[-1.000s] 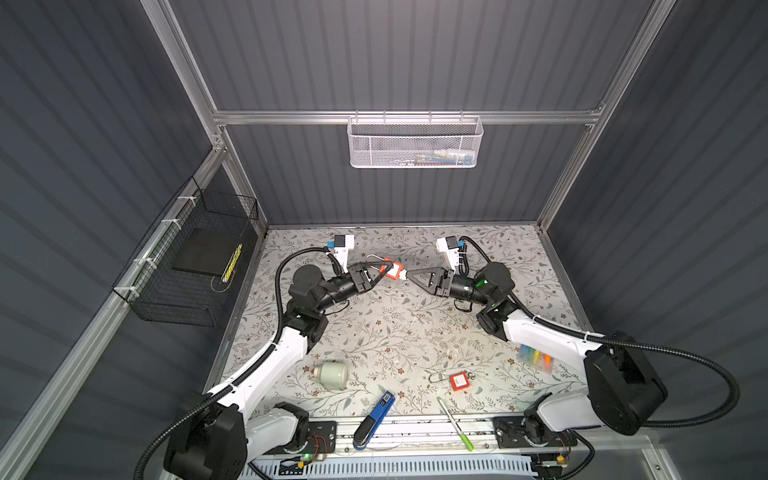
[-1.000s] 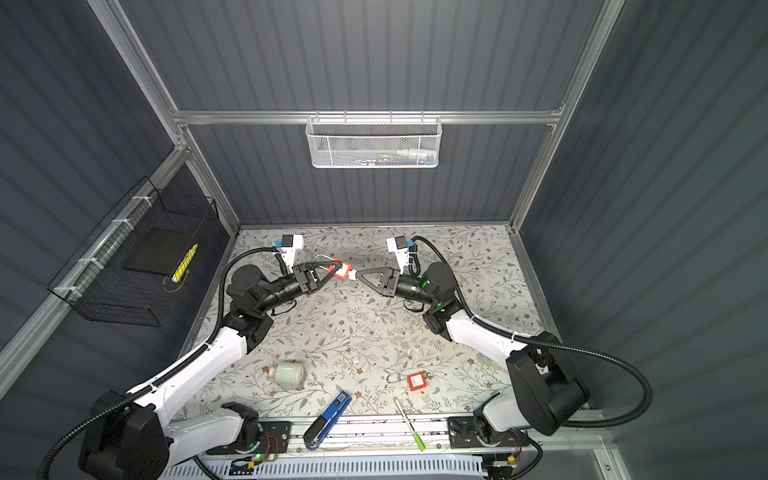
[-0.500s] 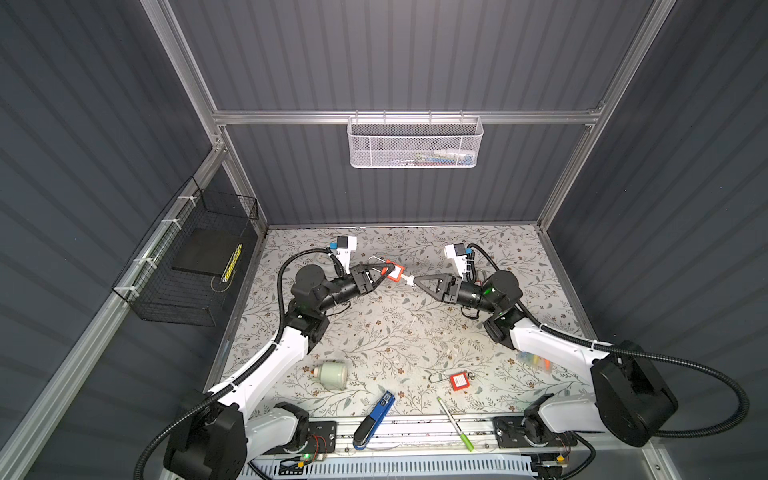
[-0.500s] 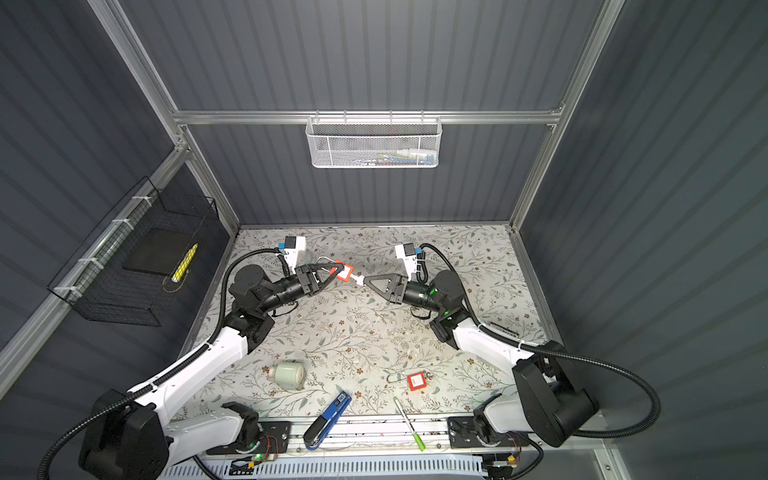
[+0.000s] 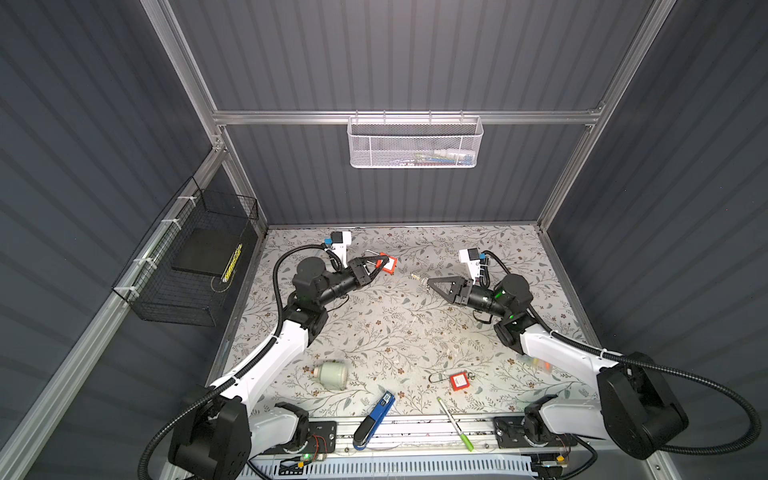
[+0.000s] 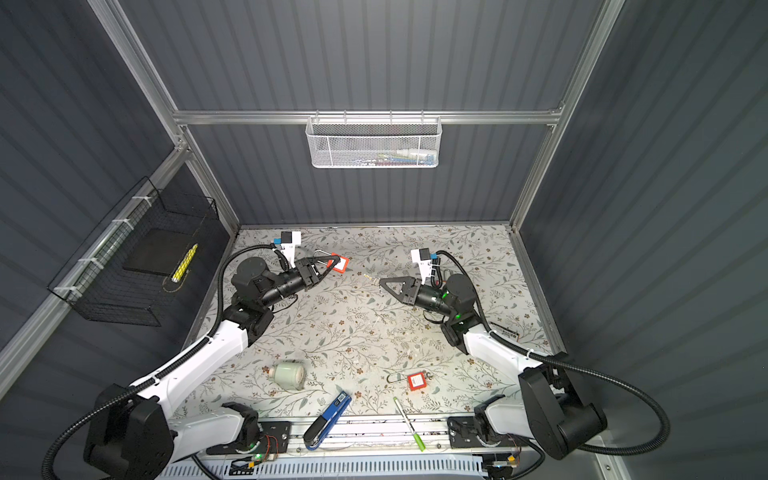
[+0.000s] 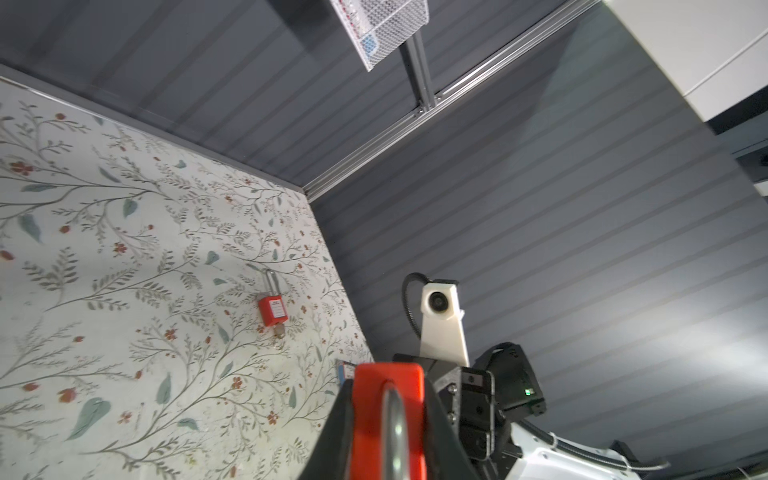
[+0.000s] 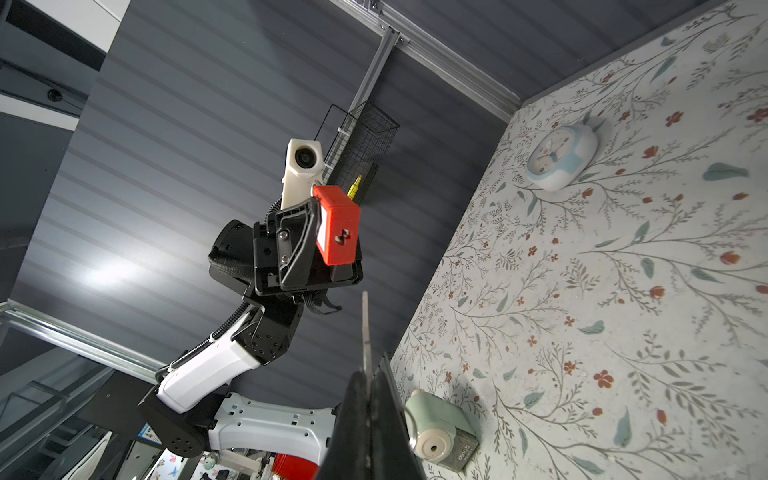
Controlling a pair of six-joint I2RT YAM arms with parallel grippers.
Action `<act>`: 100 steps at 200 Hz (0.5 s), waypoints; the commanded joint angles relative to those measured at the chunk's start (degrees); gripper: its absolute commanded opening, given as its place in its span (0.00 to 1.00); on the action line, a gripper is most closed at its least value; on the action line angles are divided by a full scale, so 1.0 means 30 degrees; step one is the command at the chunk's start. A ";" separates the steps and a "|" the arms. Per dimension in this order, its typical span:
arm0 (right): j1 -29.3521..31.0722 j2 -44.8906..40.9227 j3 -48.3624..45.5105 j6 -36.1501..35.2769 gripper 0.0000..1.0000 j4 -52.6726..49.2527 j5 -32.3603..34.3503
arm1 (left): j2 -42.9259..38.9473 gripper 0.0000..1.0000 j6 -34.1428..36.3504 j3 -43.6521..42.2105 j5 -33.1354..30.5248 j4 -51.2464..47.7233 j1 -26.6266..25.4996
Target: Lock with the key
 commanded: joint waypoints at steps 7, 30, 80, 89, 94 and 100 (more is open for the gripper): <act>-0.0137 -0.1128 0.0057 -0.1915 0.00 -0.3222 0.0760 | 0.1157 0.00 0.4328 0.1238 -0.1105 -0.6531 0.0101; -0.0137 -0.1997 -0.0060 -0.3398 0.00 -0.5780 0.1856 | 0.3610 0.00 0.5146 0.1811 -0.0946 -0.8849 0.0689; -0.0108 -0.2315 -0.0642 -0.4030 0.00 -0.8093 0.3993 | 0.8366 0.00 0.7785 0.4046 0.1201 -1.1568 0.1575; -0.0107 -0.2369 -0.0960 -0.3906 0.00 -0.7937 0.4451 | 0.9059 0.00 0.8229 0.4495 0.1314 -1.2254 0.1850; -0.0107 -0.2424 -0.1082 -0.3876 0.00 -0.7804 0.4640 | 0.9399 0.00 0.8587 0.4780 0.1277 -1.2715 0.1957; -0.0107 -0.2457 -0.1270 -0.3869 0.00 -0.7682 0.4822 | 0.9753 0.00 0.9152 0.5129 0.1115 -1.3379 0.2032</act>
